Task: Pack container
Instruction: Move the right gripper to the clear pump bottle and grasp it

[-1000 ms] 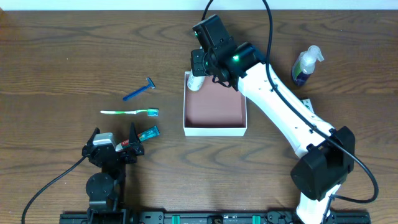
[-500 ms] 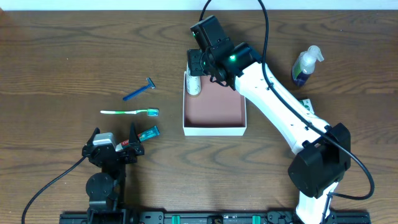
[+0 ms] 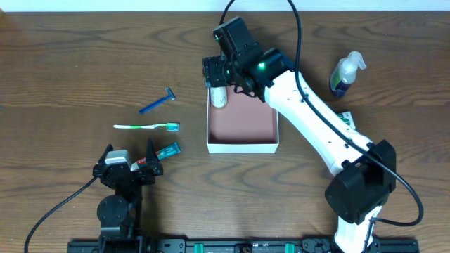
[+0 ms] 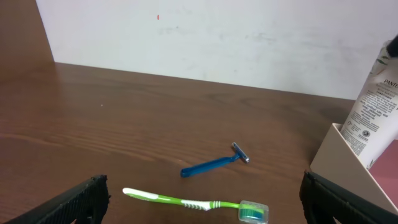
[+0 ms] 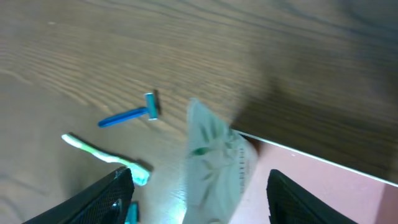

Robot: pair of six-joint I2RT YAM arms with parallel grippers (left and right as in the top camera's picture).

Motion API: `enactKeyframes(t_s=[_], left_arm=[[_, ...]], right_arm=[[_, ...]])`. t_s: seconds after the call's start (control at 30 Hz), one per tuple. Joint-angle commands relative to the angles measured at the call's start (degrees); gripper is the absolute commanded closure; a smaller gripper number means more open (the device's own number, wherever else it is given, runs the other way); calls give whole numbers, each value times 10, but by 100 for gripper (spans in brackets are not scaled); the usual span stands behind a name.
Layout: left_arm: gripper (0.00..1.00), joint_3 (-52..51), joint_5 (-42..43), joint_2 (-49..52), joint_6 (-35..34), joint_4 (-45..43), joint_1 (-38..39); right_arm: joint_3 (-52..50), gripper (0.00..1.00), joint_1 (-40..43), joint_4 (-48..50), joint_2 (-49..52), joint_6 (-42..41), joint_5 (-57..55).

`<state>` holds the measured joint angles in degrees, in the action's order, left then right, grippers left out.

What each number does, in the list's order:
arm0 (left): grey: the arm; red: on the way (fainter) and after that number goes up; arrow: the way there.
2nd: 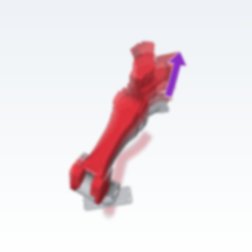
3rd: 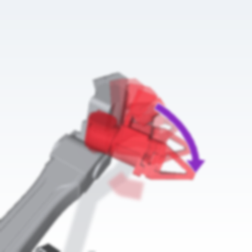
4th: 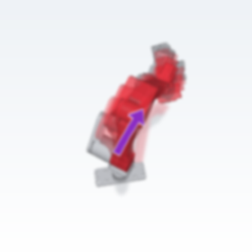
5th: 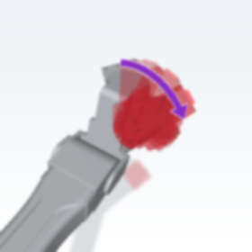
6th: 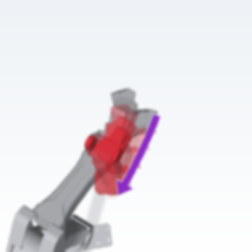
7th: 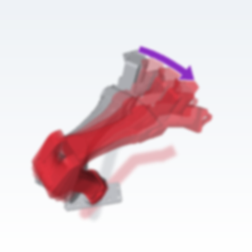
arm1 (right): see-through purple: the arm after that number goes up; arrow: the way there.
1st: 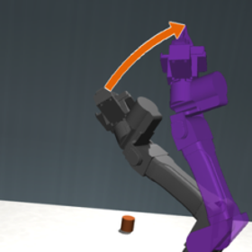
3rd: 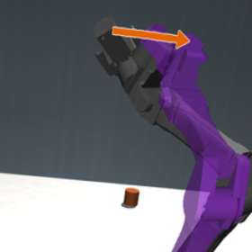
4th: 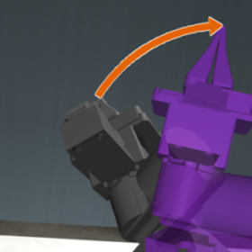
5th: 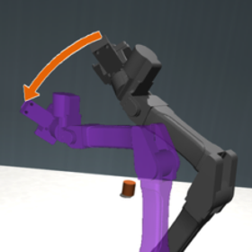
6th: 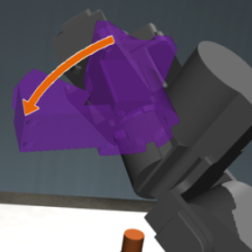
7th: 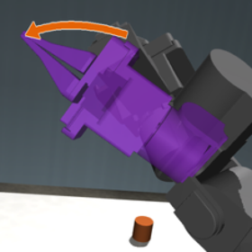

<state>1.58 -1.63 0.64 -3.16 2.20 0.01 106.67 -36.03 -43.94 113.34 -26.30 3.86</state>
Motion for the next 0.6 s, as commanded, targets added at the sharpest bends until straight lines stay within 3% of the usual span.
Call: enactKeyframes(t_s=[0.0, 0.17, 0.4, 0.57], left_arm=[[2, -14, -3, 0, 3, 19, -3], [2, -14, -3, 0, 3, 19, -3], [2, -14, -3, 0, 3, 19, -3], [2, -14, -3, 0, 3, 19, -3]], right_arm=[[36, 30, -5, -8, -32, 6, 29], [69, 30, -5, -50, -48, 0, 14], [98, 24, 14, -133, -86, 2, -143], [99, 22, 77, -207, -111, 4, -212]])
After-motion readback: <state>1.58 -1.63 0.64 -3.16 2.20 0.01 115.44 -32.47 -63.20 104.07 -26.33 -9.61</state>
